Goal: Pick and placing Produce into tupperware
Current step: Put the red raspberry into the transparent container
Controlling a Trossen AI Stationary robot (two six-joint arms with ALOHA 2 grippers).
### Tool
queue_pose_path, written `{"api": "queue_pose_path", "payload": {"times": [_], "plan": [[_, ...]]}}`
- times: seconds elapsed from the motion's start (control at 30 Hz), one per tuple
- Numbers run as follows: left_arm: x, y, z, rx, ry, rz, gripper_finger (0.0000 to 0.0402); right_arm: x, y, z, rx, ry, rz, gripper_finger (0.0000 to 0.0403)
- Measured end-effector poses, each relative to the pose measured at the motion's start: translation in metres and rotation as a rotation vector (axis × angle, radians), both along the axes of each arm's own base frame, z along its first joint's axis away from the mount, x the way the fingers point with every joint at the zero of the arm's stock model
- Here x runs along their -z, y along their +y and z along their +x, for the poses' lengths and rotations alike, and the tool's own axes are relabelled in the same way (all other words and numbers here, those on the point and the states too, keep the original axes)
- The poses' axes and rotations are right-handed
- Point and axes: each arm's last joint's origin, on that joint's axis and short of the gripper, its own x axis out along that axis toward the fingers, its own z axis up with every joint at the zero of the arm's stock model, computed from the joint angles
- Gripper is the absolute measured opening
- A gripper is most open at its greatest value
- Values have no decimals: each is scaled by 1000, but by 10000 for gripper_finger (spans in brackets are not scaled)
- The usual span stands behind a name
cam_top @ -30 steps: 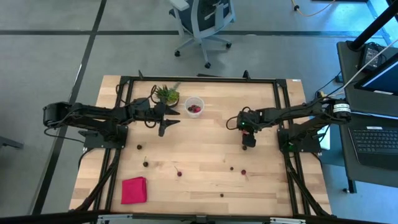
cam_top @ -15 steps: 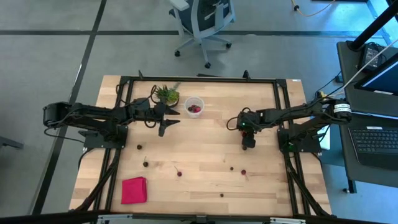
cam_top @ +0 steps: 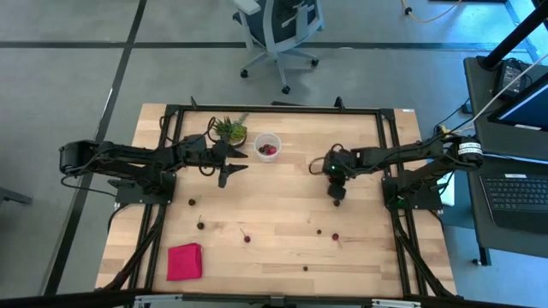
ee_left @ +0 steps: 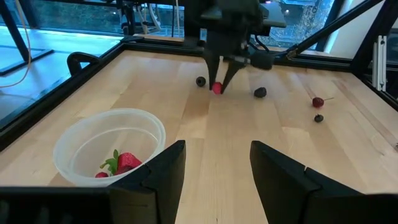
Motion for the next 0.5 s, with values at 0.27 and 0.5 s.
{"api": "queue_pose_path", "payload": {"times": [0.27, 0.5], "plan": [[0, 0, 0, 13, 5, 50, 173, -81, -17, 52, -47, -297, -89, 95], [-1, 0, 0, 12, -4, 52, 173, -137, -40, 96, -143, -453, -182, 95]]}}
